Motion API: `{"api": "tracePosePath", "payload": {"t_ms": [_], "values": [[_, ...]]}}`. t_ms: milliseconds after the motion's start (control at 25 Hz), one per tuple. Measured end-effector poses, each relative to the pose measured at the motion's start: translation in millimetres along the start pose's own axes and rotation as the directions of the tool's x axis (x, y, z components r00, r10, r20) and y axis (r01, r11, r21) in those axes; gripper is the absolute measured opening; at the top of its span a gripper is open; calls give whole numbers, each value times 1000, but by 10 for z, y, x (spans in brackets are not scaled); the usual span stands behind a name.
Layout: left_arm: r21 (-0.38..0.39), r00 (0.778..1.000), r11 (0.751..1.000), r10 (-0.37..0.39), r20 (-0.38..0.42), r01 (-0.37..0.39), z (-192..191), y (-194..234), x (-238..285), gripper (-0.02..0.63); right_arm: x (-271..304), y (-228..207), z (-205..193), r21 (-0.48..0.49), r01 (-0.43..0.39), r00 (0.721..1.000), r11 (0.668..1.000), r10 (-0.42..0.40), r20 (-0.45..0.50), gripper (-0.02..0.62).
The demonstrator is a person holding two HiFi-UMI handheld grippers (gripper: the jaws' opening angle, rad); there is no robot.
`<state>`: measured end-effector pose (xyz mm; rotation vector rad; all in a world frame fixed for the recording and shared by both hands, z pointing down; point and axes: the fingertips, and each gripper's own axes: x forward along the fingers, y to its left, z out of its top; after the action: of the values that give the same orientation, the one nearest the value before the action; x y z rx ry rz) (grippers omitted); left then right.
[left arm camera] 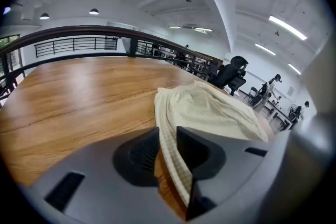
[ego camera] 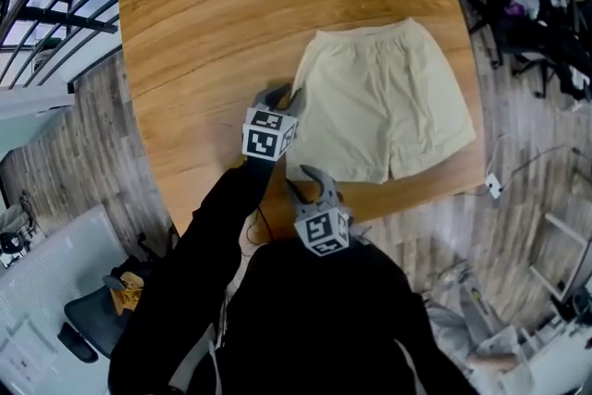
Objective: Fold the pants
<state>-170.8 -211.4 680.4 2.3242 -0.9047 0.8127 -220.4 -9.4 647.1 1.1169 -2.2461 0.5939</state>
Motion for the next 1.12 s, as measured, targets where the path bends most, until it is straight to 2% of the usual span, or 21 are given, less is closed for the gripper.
{"api": "tracePosePath", "payload": {"t_ms": [280,520,680,720,800,880,1120], "values": [[22,998,1000,3,-60,-1,-70,47,155,87,158,110,-271,-25,15,999,1000,-16,-37,155],[81,991,997,26,-135,-15,-115,46,213,87,280,96,-496,-34,32,991,999,-36,-126,155],[92,986,996,30,-166,-15,-103,75,230,85,310,57,-522,-28,45,987,999,-49,-155,150],[100,986,995,36,-165,-20,-102,88,237,79,314,52,-531,-30,45,985,999,-49,-163,136],[111,986,993,47,-161,-29,-116,111,238,48,304,39,-557,-17,41,984,999,-43,-172,41],[99,986,995,36,-163,-20,-126,118,229,11,281,10,-546,5,37,986,999,-35,-161,24],[56,990,998,5,-142,3,-41,66,195,8,93,-79,-257,98,-1,999,995,4,-33,20]]}}
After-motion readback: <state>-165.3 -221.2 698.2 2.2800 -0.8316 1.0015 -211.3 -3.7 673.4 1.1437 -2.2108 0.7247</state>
